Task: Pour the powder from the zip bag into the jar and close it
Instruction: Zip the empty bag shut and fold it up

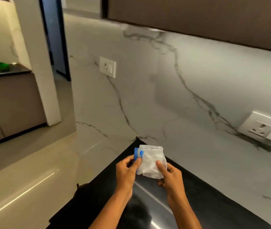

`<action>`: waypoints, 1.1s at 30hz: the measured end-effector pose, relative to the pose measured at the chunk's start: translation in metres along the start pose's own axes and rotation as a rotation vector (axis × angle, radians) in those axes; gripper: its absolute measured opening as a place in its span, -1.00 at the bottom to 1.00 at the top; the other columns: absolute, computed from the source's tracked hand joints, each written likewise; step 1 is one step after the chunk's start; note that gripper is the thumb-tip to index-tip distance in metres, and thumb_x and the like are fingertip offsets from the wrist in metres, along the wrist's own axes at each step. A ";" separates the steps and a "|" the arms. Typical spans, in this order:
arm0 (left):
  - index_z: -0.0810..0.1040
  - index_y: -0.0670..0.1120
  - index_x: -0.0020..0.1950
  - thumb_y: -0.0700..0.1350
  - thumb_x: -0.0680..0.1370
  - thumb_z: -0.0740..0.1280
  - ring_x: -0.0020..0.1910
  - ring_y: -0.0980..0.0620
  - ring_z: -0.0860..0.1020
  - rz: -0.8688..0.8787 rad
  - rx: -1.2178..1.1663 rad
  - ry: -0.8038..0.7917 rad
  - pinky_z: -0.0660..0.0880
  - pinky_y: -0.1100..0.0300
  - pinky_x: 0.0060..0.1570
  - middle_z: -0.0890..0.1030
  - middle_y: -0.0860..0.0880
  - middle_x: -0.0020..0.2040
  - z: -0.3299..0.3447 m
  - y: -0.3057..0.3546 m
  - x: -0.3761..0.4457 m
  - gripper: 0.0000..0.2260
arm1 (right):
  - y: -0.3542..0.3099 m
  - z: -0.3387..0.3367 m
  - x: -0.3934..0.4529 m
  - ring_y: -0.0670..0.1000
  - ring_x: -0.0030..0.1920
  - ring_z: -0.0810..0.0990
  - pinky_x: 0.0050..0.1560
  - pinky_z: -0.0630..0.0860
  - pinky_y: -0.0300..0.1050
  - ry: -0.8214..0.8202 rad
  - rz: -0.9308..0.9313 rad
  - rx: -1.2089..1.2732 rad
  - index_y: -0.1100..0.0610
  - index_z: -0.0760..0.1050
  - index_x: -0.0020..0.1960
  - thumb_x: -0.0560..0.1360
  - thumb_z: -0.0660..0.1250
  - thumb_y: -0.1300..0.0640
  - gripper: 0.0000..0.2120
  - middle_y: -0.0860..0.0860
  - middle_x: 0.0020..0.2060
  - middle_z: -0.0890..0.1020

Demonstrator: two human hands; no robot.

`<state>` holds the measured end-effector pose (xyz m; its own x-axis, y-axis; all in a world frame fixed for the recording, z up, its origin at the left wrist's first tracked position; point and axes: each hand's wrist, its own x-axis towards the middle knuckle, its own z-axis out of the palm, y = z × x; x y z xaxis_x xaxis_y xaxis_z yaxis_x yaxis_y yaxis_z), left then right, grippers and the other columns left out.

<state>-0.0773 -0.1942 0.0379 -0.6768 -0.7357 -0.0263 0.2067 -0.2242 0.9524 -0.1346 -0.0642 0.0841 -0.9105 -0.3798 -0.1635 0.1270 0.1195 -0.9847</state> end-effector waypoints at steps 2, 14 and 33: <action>0.73 0.00 -0.01 -0.09 0.52 0.49 -0.08 0.00 0.73 -0.040 0.020 0.026 0.63 0.25 -0.19 0.75 -0.01 -0.11 -0.028 -0.002 0.016 -0.92 | 0.003 0.024 0.014 0.01 -0.31 0.61 -0.38 0.45 -0.15 -0.082 0.062 -0.032 0.09 0.68 -0.05 0.51 0.40 -0.05 -0.79 0.12 -0.23 0.73; 0.53 -0.01 0.19 -0.25 0.41 0.58 -0.13 -0.16 0.72 -0.348 0.008 0.270 0.68 -0.03 -0.21 0.69 -0.23 -0.03 -0.209 -0.032 0.143 -0.57 | 0.042 0.206 0.127 0.17 -0.14 0.72 -0.12 0.67 0.02 -0.337 0.251 -0.223 0.13 0.42 0.20 0.47 0.47 0.22 -0.63 0.17 -0.05 0.69; 0.58 -0.33 -0.12 -0.37 0.51 0.45 0.09 -0.42 0.60 -0.910 -0.156 0.714 0.65 -0.06 -0.23 0.59 -0.40 0.12 -0.327 -0.276 0.223 -0.94 | 0.306 0.372 0.273 0.32 0.05 0.64 -0.15 0.64 0.06 -0.352 0.785 -0.706 0.45 0.46 0.18 0.44 0.41 0.45 -0.66 0.36 0.14 0.57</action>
<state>-0.0540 -0.5054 -0.3302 -0.0789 -0.4443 -0.8924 -0.0320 -0.8936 0.4477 -0.1977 -0.4725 -0.2838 -0.4986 -0.1953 -0.8445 0.2642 0.8937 -0.3626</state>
